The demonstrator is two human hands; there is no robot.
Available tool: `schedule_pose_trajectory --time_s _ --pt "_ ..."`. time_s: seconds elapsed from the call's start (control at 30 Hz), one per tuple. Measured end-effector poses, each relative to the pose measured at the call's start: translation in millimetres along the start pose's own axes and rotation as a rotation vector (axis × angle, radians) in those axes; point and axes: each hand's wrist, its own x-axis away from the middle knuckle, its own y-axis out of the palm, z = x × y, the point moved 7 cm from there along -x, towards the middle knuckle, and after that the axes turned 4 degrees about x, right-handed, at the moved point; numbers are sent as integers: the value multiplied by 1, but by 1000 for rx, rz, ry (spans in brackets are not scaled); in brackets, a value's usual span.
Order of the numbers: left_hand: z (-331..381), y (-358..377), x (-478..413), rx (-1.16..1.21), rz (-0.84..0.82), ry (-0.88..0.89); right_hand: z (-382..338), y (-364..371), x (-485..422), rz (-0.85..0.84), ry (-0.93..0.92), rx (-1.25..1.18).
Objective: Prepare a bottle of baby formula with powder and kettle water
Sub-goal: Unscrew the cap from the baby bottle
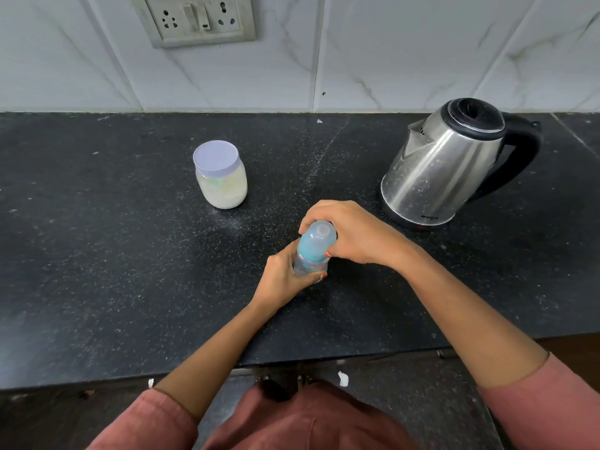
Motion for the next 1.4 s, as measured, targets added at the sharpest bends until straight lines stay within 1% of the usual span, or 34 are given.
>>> schedule_pose_trajectory --time_s 0.13,0.23,0.37,0.43,0.53,0.67,0.83,1.03,1.4 --pt "2 0 0 -6 -6 -2 -3 -10 2 -6 -69 -36" --pt "3 -1 1 -5 -7 0 4 -22 3 5 -43 -97" --pt "5 0 2 14 -9 14 21 -43 11 112 62 -186" --pt "3 1 2 12 2 27 33 -52 18 182 130 -189" --pt "0 2 2 17 6 26 56 -51 28 239 247 -180" --pt "0 2 2 34 7 26 95 -29 37 272 418 -156" --pt "-2 2 2 38 20 27 125 3 43 275 530 -120" --pt "-3 2 3 41 25 33 134 15 45 277 568 -84" --pt "-2 3 3 40 21 82 136 25 45 262 586 -12"
